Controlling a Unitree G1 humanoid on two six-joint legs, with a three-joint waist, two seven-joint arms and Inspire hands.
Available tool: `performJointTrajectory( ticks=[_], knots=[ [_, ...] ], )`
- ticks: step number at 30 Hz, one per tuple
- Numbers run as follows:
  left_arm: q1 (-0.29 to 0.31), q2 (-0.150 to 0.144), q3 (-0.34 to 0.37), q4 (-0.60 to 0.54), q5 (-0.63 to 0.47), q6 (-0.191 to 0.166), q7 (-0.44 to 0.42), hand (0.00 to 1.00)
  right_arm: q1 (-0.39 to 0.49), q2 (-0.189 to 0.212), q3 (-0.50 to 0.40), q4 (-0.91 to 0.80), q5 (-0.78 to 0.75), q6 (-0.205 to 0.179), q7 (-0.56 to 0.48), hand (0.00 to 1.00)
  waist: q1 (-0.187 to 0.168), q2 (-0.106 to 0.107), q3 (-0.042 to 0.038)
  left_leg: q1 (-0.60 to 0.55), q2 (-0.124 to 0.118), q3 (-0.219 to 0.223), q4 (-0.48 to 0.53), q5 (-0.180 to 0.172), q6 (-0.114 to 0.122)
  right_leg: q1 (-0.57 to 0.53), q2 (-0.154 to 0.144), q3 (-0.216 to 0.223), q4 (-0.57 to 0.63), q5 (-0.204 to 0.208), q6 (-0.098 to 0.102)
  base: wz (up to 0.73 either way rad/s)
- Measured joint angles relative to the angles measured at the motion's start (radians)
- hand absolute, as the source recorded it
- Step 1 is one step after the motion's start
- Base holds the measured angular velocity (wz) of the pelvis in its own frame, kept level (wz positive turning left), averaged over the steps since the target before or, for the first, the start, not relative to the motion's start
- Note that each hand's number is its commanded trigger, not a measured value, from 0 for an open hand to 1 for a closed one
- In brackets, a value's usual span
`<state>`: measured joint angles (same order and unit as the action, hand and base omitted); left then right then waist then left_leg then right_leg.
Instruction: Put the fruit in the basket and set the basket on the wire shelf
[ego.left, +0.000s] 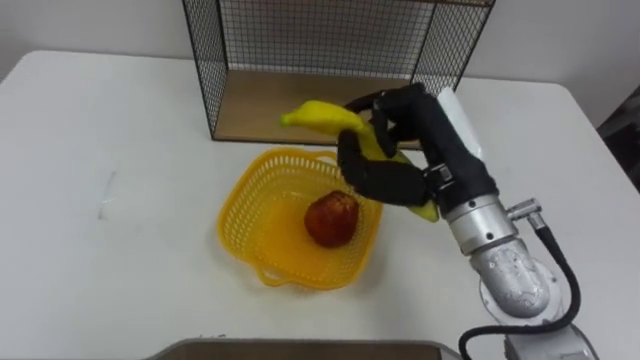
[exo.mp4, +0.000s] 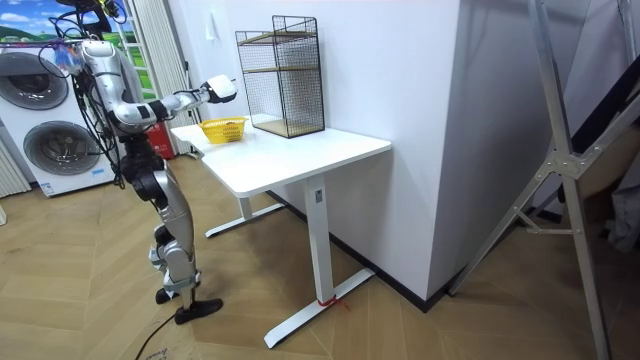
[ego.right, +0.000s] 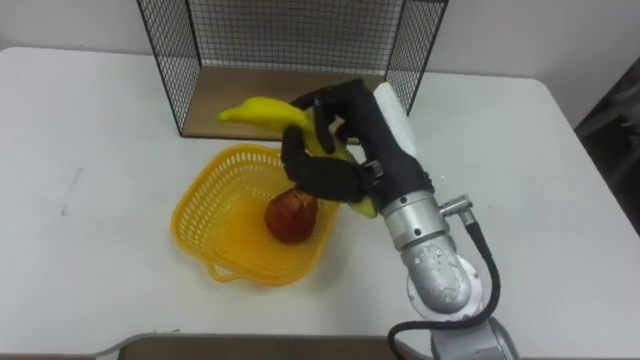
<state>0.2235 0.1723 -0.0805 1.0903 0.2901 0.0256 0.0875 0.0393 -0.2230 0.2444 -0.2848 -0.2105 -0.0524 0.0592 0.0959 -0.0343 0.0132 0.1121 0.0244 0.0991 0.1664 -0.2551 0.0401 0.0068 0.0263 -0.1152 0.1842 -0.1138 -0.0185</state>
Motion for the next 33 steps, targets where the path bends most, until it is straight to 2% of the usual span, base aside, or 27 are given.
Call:
performJointTrajectory(
  ticks=[6,7,8,9,25,30,33],
  knots=[
    [-0.01,0.001,-0.002,0.012,0.005,0.012,-0.033,0.0,-0.001,0.0,0.014,0.0,-0.022,0.001,0.053,1.0,0.012,0.0,-0.0012,-0.003,0.0,-0.007,0.0,0.0,0.001,0.0,-0.004,-0.011,0.0,0.0,0.0,0.03],
    [-0.012,0.001,-0.002,0.012,0.005,0.012,-0.034,0.0,-0.001,0.0,0.014,0.0,-0.027,0.001,0.055,0.89,0.013,0.0,-0.0014,-0.003,0.0,-0.008,0.001,0.0,0.001,0.0,-0.004,-0.013,0.0,0.0,0.0,0.05],
    [-0.014,0.001,-0.002,0.012,0.005,0.013,-0.036,0.0,-0.001,0.0,0.014,0.0,-0.033,0.001,0.056,0.12,0.014,0.0,-0.0017,-0.004,0.0,-0.009,0.001,0.0,0.001,0.0,-0.004,-0.016,0.0,0.0,0.0,0.04],
    [-0.015,0.001,-0.002,0.012,0.005,0.015,-0.039,0.0,-0.001,0.0,0.014,0.0,-0.034,0.001,0.056,0.0,0.014,0.001,-0.0022,-0.005,0.0,-0.011,0.002,0.0,0.001,0.0,-0.005,-0.019,0.0,0.0,0.0,0.04],
    [-0.035,0.005,-0.013,0.007,-0.004,0.019,-0.057,0.0,-0.001,-0.006,0.05,0.085,-0.037,0.011,0.108,0.0,0.019,0.004,-0.0047,-0.014,-0.001,-0.02,0.022,0.0,0.0,0.004,-0.007,-0.025,0.002,0.001,-0.001,0.02],
    [-0.035,0.005,-0.009,0.016,-0.022,0.019,-0.05,0.0,0.002,-0.01,0.05,0.085,-0.037,0.011,0.108,0.0,0.02,0.002,-0.0128,-0.013,-0.001,-0.022,0.021,0.0,0.0,0.007,-0.007,-0.024,0.0,0.001,-0.001,0.0],
    [-0.033,0.004,0.013,0.02,-0.028,0.019,-0.05,0.0,0.004,-0.011,0.049,0.085,-0.077,0.012,0.107,0.0,0.019,0.004,-0.0144,-0.013,-0.001,-0.022,0.021,0.0,0.0,0.008,-0.007,-0.024,0.0,0.001,-0.001,0.0]
  ],
)
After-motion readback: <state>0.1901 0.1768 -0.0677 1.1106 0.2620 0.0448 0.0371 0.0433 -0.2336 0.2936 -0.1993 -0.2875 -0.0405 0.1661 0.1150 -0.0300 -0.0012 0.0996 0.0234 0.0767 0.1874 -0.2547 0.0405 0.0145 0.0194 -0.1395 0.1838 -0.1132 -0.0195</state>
